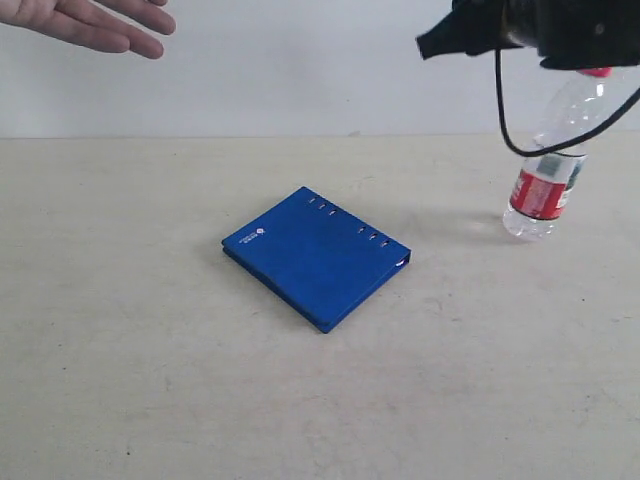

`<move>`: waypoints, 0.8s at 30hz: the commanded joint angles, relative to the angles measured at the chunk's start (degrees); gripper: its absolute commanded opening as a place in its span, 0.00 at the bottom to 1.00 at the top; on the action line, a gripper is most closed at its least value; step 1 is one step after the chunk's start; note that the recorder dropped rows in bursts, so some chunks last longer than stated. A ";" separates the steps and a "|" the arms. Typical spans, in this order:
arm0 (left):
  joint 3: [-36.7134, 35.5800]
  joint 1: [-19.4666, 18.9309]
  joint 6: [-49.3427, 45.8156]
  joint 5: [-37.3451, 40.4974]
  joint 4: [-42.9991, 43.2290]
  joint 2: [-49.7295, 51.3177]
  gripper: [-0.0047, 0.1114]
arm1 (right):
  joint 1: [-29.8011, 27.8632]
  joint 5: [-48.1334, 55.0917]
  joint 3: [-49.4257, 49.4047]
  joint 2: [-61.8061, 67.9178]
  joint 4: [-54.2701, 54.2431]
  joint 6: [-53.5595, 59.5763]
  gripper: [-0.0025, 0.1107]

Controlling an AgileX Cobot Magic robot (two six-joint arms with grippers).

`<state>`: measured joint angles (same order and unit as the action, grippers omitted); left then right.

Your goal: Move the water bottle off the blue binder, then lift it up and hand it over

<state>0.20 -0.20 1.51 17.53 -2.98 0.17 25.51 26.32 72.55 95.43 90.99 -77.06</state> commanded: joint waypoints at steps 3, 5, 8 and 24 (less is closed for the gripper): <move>-0.20 0.25 -0.11 -0.66 -0.61 -0.17 0.08 | -0.37 -9.99 -0.14 -12.21 -12.83 4.94 0.41; -0.20 0.25 -0.11 -0.66 -0.61 -0.17 0.08 | -0.37 -11.59 -1.96 -17.06 -15.93 7.34 0.34; -0.20 0.25 -0.11 -0.66 -0.61 -0.17 0.08 | -0.37 -12.97 -8.76 -25.51 -15.93 7.33 0.11; -0.20 0.25 -2.93 -0.66 5.14 -0.17 0.08 | -0.25 -60.43 -50.88 -49.26 -11.23 -9.52 0.02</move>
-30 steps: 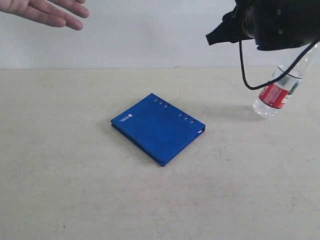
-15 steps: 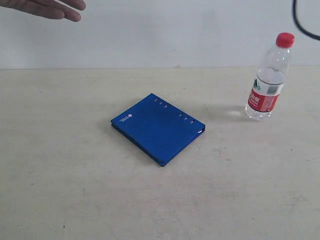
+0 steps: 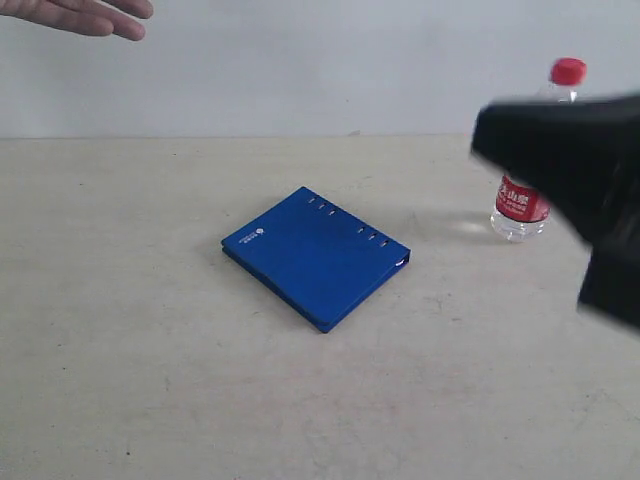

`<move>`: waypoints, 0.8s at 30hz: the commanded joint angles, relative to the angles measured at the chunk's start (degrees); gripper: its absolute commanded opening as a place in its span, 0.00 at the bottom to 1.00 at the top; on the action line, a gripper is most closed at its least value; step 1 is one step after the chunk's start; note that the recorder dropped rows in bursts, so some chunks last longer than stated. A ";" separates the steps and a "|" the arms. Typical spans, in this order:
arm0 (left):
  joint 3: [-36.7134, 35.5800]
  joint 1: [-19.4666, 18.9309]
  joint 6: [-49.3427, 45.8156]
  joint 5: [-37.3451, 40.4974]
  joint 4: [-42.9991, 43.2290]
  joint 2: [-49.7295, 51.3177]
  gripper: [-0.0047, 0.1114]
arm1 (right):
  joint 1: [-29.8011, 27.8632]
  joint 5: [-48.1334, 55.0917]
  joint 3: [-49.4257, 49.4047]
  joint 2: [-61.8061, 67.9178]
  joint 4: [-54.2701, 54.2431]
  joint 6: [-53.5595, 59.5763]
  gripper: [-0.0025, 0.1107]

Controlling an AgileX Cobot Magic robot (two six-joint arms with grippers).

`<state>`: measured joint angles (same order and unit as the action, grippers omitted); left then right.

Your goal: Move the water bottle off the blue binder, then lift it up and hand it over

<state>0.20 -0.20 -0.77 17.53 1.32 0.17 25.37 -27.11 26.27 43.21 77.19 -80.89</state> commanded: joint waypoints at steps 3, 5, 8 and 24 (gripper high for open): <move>-0.20 0.25 -0.65 -0.82 0.85 -0.17 0.08 | -0.11 -8.09 -6.30 12.37 13.80 -10.81 0.02; -0.20 0.25 2.27 -3.46 -6.45 -0.17 0.08 | -0.11 -10.18 -5.17 18.09 14.82 -11.52 0.12; -0.20 0.25 5.87 -6.07 -25.82 -0.17 0.08 | -0.11 -7.43 -1.83 26.05 14.16 -11.65 0.47; 5.68 0.25 -23.30 0.19 -62.88 3.24 0.08 | -0.21 1.91 26.85 47.56 22.31 -27.20 0.52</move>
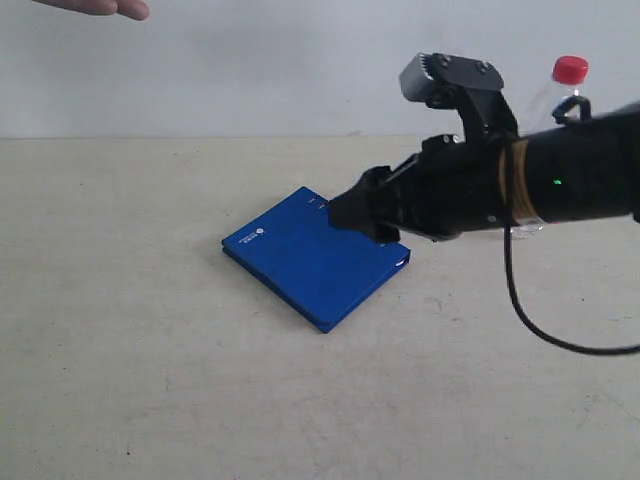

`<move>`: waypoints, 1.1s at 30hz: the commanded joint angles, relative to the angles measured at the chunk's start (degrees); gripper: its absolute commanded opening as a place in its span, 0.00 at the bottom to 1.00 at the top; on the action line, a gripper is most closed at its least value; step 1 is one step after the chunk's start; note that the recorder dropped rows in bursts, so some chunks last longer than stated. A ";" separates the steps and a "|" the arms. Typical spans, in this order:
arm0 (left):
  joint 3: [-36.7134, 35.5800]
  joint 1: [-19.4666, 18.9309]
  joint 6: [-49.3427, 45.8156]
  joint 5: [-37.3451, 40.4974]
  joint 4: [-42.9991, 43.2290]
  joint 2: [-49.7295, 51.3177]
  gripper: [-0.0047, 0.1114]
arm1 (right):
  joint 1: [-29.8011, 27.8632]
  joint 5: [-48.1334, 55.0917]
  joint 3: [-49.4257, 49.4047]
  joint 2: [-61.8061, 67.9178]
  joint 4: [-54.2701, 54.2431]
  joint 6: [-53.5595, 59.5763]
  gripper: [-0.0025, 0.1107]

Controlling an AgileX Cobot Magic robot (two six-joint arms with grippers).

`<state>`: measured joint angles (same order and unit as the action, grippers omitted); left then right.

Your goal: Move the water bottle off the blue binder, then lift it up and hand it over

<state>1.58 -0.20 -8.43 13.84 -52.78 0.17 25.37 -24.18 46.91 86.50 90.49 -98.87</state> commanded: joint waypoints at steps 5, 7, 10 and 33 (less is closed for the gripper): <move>10.52 0.20 -26.67 9.26 -10.23 22.02 0.08 | -0.32 -2.50 13.77 9.17 9.45 -14.32 0.52; 11.89 0.25 -33.49 10.45 -15.05 30.42 0.08 | -0.32 -2.62 15.38 10.15 9.45 -16.01 0.52; 13.13 0.25 -52.19 15.23 -30.26 44.37 0.08 | -0.42 -2.37 16.14 11.60 9.45 -16.45 0.52; 33.98 0.42 -79.47 45.67 -47.17 107.00 0.44 | -6.55 5.69 20.63 30.33 9.45 2.96 0.52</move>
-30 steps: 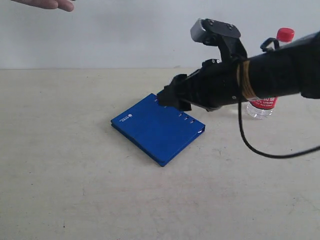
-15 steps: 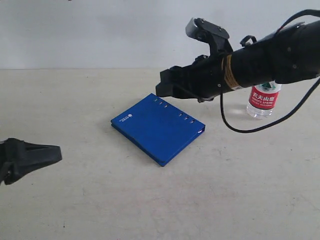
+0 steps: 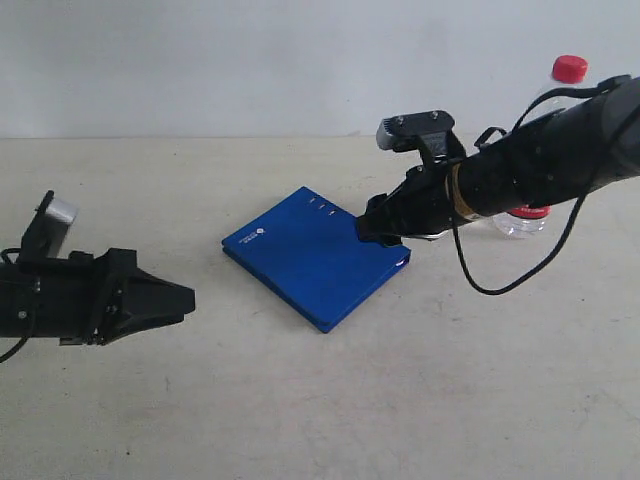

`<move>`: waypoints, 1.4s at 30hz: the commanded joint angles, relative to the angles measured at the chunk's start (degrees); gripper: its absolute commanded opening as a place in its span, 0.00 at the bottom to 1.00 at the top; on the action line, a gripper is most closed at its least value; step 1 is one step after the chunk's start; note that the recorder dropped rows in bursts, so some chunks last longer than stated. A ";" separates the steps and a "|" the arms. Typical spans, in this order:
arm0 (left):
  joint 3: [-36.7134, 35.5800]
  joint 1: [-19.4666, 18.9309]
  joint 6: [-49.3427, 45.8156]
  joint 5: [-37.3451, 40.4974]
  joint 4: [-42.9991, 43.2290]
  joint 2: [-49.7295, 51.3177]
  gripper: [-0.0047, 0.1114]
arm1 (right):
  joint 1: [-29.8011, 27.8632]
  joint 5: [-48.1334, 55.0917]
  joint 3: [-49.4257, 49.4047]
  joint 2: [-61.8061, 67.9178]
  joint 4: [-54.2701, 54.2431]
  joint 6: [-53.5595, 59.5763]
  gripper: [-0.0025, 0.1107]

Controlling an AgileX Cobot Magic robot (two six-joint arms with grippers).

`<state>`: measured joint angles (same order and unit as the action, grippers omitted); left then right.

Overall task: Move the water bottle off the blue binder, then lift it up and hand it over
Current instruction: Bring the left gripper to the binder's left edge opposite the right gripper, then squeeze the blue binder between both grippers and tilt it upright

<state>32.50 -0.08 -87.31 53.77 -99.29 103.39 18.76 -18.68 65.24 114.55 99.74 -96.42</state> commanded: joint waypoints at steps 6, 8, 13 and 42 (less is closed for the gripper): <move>9.43 3.16 -0.59 1.41 -0.66 9.03 0.55 | 0.06 0.69 7.31 6.04 0.21 -0.32 0.52; 11.92 4.07 -0.59 -0.13 -0.66 11.26 0.55 | 0.06 0.83 8.45 6.74 0.21 -1.10 0.52; 19.71 4.08 3.65 -0.04 -0.66 16.39 0.55 | 0.06 -1.04 9.23 8.38 0.21 -2.67 0.52; 22.29 5.35 11.55 -9.76 5.70 19.87 0.52 | 0.06 -17.81 9.23 9.30 0.21 -11.63 0.52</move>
<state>55.89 3.94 -74.58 47.82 -92.60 122.38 18.76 -34.59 74.16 124.08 100.33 -108.13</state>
